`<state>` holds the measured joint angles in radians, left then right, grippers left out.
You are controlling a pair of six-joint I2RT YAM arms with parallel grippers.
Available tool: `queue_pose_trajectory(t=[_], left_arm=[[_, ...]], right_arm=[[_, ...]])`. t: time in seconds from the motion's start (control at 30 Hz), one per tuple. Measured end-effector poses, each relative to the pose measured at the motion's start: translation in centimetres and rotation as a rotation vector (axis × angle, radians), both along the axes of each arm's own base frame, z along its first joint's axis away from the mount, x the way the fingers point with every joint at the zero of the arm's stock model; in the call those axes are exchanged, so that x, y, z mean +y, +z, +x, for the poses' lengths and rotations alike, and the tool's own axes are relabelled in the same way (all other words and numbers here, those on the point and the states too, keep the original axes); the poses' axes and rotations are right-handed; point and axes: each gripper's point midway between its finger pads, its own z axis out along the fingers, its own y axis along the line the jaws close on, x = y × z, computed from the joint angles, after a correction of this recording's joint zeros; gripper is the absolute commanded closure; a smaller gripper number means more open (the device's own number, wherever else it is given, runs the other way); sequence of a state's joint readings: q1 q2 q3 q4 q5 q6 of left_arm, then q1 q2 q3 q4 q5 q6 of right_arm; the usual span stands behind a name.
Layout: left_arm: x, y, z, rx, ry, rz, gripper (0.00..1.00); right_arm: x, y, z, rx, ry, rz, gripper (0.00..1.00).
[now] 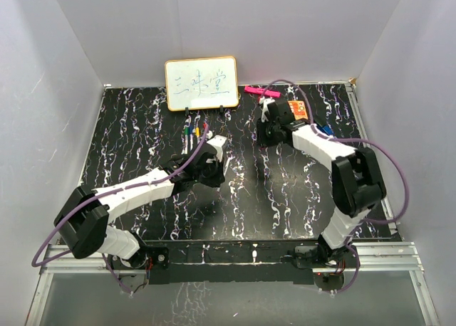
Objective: Insert the pens into the pen caps
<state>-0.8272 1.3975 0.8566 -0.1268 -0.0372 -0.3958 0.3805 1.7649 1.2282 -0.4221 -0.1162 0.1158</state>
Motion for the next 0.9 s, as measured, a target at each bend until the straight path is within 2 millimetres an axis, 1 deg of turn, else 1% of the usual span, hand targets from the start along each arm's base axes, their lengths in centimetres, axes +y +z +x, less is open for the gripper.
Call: queue_pose_trajectory(t=[0.07, 0.17, 0.2, 0.3, 0.37, 0.47, 0.53, 0.63, 0.73, 0.77, 0.83, 0.9], left_arm=[[-0.4, 0.3, 0.1, -0.009, -0.008, -0.021, 1.0], [-1.0, 0.7, 0.2, -0.015, -0.023, -0.048, 1.0], [-1.2, 0.9, 0.2, -0.018, -0.029, -0.058, 1.0], [-1.7, 1.4, 0.1, -0.035, -0.048, -0.098, 1.0], [-1.8, 1.8, -0.2, -0.05, -0.059, -0.128, 1.0], [-2.0, 2.3, -0.6, -0.077, -0.077, -0.183, 1.0], [-2.2, 2.7, -1.0, -0.096, -0.092, -0.233, 1.0], [-2.9, 3.5, -1.2, -0.121, -0.111, -0.306, 1.0], [-3.9, 4.5, -1.2, -0.141, -0.133, -0.373, 1.0], [-4.4, 5.1, -1.1, -0.153, -0.141, -0.401, 1.0], [-4.9, 6.0, -0.9, -0.17, -0.149, -0.437, 1.0], [-5.3, 6.9, -0.8, -0.189, -0.156, -0.475, 1.0]], right_arm=[[1.4, 3.4, 0.4, -0.075, 0.025, 0.09, 1.0], [3.0, 7.3, 0.6, -0.16, 0.064, 0.202, 1.0], [3.5, 8.4, 0.6, -0.181, 0.079, 0.235, 1.0], [4.7, 10.1, 0.3, -0.222, 0.116, 0.317, 1.0], [5.2, 10.6, -0.5, -0.239, 0.137, 0.369, 1.0], [5.3, 10.8, -2.0, -0.252, 0.147, 0.424, 1.0], [5.3, 11.6, -2.8, -0.287, 0.144, 0.467, 1.0], [5.3, 14.0, -3.8, -0.387, 0.145, 0.547, 1.0], [5.2, 16.9, -5.0, -0.501, 0.15, 0.63, 1.0], [5.2, 18.1, -5.3, -0.546, 0.152, 0.661, 1.0], [5.4, 19.6, -5.8, -0.605, 0.156, 0.706, 1.0], [5.5, 20.5, -6.3, -0.652, 0.159, 0.745, 1.0]])
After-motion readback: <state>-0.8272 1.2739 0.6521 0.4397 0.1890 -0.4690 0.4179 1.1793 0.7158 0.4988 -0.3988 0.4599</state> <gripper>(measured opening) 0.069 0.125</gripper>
